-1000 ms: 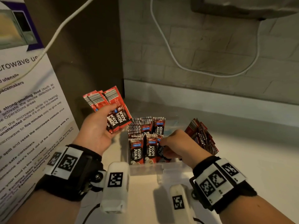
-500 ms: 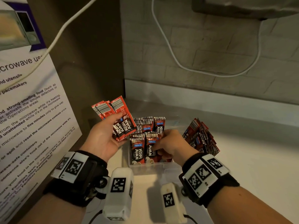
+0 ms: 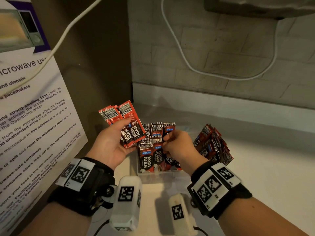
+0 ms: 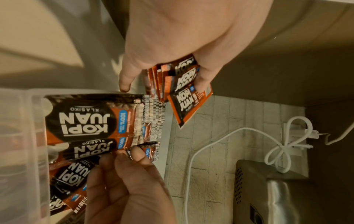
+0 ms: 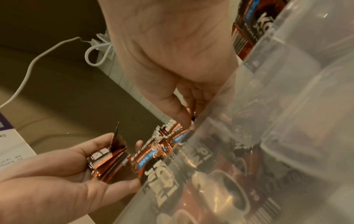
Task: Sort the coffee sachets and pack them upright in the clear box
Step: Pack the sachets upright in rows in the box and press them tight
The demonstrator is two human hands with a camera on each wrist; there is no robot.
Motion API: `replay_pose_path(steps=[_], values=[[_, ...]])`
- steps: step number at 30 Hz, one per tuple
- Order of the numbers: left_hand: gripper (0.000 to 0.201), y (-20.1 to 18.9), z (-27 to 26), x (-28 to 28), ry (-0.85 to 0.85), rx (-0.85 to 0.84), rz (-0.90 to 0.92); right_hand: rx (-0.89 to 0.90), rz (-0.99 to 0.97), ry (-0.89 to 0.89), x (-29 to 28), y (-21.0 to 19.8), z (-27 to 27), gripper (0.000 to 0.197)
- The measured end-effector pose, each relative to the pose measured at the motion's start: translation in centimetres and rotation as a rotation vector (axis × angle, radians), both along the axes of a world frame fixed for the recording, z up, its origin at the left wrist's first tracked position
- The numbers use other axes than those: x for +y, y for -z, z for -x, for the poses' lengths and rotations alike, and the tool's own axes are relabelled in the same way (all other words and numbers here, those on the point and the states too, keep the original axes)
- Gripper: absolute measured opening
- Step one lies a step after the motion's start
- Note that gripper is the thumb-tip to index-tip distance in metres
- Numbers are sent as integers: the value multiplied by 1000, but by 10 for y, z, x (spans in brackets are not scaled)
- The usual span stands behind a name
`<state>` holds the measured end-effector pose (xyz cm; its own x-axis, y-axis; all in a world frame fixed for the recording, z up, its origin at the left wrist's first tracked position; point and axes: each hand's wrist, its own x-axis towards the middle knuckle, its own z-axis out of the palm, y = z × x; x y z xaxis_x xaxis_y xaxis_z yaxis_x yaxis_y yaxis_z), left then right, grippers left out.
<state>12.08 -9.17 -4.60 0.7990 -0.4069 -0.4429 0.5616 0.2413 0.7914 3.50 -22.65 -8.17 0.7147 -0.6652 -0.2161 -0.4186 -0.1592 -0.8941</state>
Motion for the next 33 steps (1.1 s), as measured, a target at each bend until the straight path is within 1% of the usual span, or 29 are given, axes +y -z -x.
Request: replay_pose_path(steps=[3,5,6,8,9,11,13,17,19,20,21,24,26,29,31,33], values=[[10,1,-1,0,-1,0,-9,6,3,-15,0,-2,4,30],[11,1,-2,1,-7,-4,-7,-4,-17,48,-7,-6,8,26],[11,1,-3,2,-14,-7,-8,-5,1,99,-13,-9,11,23],[10,0,-4,3,-28,-11,-13,31,101,174,-24,-16,17,13],[9,0,-4,2,-32,-11,-14,72,154,172,-28,-21,20,14],[8,-1,-4,1,-29,-6,-10,223,251,82,-27,-26,22,28],[8,-1,-2,-2,-17,-5,0,390,372,-35,-23,-26,20,36],[9,-2,1,-5,-11,-15,-1,576,555,-220,-18,-18,14,34],[8,-2,0,-3,-12,-23,-5,620,553,-225,-19,-13,11,31],[7,-2,0,-2,-11,-26,-5,630,515,-210,-20,-11,10,30],[6,-1,-1,-1,-10,-27,-3,632,474,-194,-21,-7,8,34],[4,-1,-1,1,-7,-26,5,628,353,-131,-18,0,4,57],[4,-1,0,1,-7,-22,14,635,380,-109,-19,4,4,63],[6,-1,1,0,-7,-20,21,626,443,-91,-22,10,5,61],[9,1,1,0,-6,-16,22,604,434,-79,-23,11,4,63],[8,1,0,-1,-4,-16,22,545,392,-30,-21,11,3,64]])
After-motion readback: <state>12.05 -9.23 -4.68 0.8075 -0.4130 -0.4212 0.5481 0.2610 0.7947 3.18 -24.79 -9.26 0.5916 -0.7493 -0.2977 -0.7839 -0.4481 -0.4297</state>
